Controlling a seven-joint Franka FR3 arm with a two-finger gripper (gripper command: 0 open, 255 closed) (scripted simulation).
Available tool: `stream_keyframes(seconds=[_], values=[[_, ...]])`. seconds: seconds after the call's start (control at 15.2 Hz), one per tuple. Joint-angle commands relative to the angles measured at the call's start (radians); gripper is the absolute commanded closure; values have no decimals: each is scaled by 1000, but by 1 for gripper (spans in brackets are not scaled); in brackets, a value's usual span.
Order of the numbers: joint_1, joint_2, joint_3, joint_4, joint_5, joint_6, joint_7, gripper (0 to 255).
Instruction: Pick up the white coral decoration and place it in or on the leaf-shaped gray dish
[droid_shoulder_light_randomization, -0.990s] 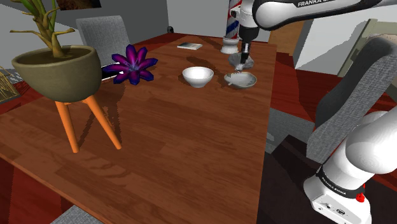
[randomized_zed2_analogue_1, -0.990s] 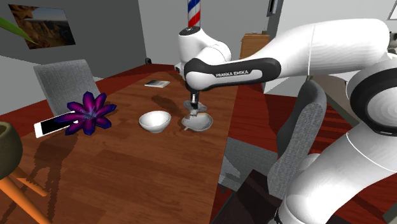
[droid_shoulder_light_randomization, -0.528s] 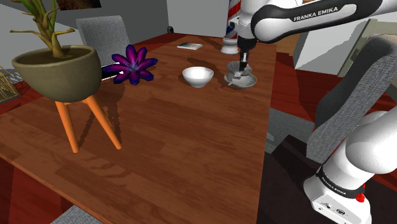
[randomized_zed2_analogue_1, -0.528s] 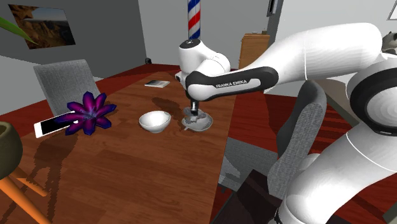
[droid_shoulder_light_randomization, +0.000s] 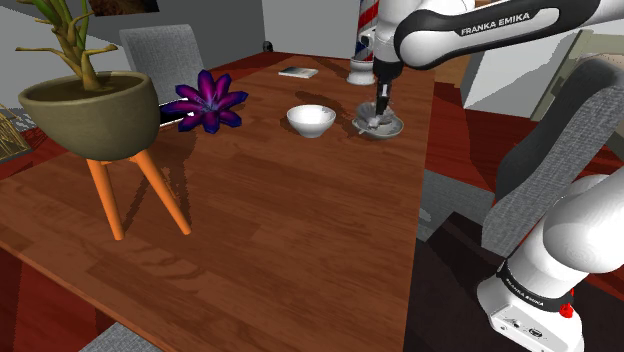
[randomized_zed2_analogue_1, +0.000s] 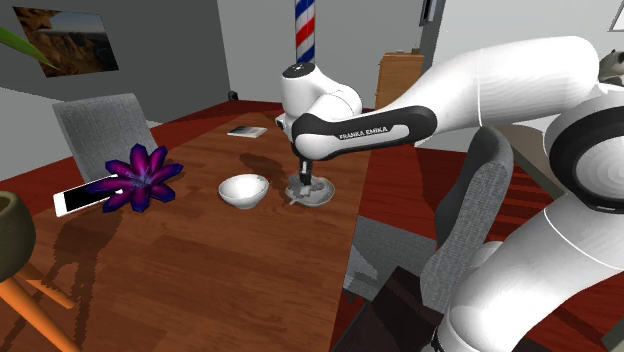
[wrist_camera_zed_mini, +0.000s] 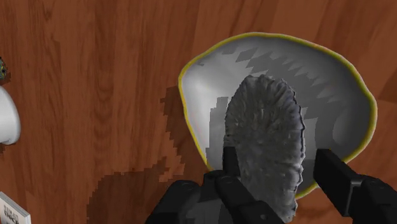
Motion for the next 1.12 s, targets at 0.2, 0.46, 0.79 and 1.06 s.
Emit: stream_keyframes(seconds=[0.2, 0.46, 0.79, 1.06], values=[[0, 0, 0, 0, 0, 0, 0, 0], [12, -25, 16, 71, 18, -98, -9, 0], [15, -29, 21, 91, 22, -124, -11, 0], [15, -29, 21, 91, 22, -124, -11, 0]])
